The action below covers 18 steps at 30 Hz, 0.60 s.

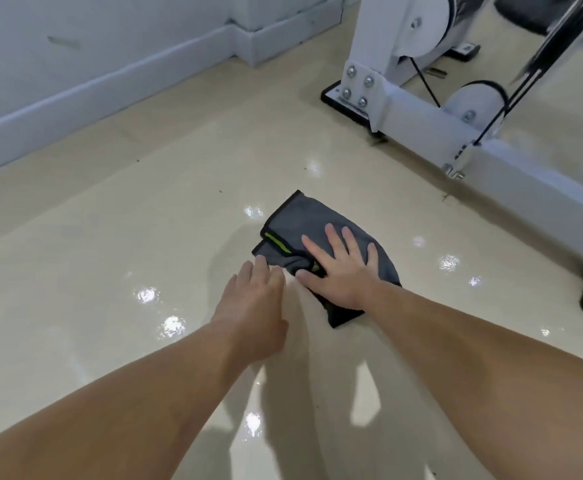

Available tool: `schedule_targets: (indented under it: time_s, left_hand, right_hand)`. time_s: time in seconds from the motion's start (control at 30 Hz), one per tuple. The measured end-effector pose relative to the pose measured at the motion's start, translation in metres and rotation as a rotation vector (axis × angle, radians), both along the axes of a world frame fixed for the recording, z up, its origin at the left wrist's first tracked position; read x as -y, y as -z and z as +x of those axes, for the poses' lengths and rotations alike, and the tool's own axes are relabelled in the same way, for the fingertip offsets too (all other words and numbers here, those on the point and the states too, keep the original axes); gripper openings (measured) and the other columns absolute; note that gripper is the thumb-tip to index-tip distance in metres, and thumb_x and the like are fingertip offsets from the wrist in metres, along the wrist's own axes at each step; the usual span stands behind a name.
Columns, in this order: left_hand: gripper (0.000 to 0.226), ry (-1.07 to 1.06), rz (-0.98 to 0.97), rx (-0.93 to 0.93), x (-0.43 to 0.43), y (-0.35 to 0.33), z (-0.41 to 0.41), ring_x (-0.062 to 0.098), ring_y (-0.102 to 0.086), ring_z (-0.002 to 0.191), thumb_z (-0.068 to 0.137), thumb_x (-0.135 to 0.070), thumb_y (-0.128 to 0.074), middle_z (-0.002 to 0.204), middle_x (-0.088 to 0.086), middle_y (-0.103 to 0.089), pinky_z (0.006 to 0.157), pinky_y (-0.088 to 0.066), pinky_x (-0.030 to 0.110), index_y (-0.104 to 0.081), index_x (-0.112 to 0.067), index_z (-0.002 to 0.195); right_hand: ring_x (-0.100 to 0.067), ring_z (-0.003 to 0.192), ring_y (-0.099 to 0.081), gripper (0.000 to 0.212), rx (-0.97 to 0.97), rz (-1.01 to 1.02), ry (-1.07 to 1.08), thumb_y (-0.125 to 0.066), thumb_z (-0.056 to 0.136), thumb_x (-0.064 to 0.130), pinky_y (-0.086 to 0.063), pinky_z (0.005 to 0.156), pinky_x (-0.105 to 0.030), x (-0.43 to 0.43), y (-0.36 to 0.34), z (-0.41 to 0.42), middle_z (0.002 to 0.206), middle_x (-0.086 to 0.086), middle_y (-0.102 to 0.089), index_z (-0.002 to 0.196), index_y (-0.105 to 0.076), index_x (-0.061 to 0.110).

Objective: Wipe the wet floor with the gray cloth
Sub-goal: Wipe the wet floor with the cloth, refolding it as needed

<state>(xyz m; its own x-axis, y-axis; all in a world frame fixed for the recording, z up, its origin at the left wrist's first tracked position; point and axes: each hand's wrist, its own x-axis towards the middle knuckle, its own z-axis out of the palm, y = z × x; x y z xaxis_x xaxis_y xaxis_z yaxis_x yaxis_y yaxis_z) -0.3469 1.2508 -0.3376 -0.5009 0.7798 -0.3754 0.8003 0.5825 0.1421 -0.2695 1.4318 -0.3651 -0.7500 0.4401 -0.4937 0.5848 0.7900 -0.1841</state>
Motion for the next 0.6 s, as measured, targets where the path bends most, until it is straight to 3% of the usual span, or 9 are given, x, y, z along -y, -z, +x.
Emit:
schedule_targets:
  time_s: [0.07,0.2,0.37,0.6]
  left_hand:
    - [0.053,-0.013,0.033,0.028,-0.017,0.0,0.009,0.028,-0.037,0.126,0.085,-0.037,-0.063,0.144,0.011,-0.033,0.106,-0.039,0.038,-0.039,-0.015,0.126]
    - [0.064,0.014,-0.003,0.007,-0.035,0.01,0.037,0.026,-0.035,0.131,0.094,-0.04,-0.057,0.147,0.007,-0.03,0.105,-0.04,0.039,-0.03,-0.019,0.149]
    - [0.065,0.026,-0.019,-0.021,-0.034,0.015,0.04,0.023,-0.028,0.136,0.099,-0.047,-0.055,0.149,0.002,-0.022,0.096,-0.044,0.042,-0.024,-0.03,0.154]
    - [0.074,0.071,-0.063,0.006,-0.035,0.011,0.031,0.023,-0.02,0.143,0.099,-0.059,-0.048,0.154,-0.002,-0.018,0.09,-0.051,0.04,-0.012,-0.037,0.16]
  right_hand:
    - [-0.016,0.153,0.03,0.071,0.0,-0.008,0.128,-0.022,0.09,0.085,0.016,0.121,-0.058,-0.032,0.0,0.023,0.167,0.013,0.028,0.151,0.008,0.065]
    - [-0.015,0.153,0.029,0.072,0.001,0.013,0.371,-0.021,0.09,0.084,0.014,0.122,-0.058,-0.06,0.001,0.093,0.168,0.012,0.026,0.153,0.007,0.064]
    - [-0.019,0.154,0.028,0.068,-0.021,0.097,0.567,-0.013,0.095,0.076,0.014,0.122,-0.059,-0.019,0.01,0.139,0.169,0.006,0.025,0.157,0.009,0.055]
    - [-0.024,0.152,0.033,0.06,-0.041,0.123,0.324,-0.007,0.1,0.069,0.018,0.12,-0.061,0.044,0.009,0.147,0.168,0.004,0.027,0.155,0.014,0.056]
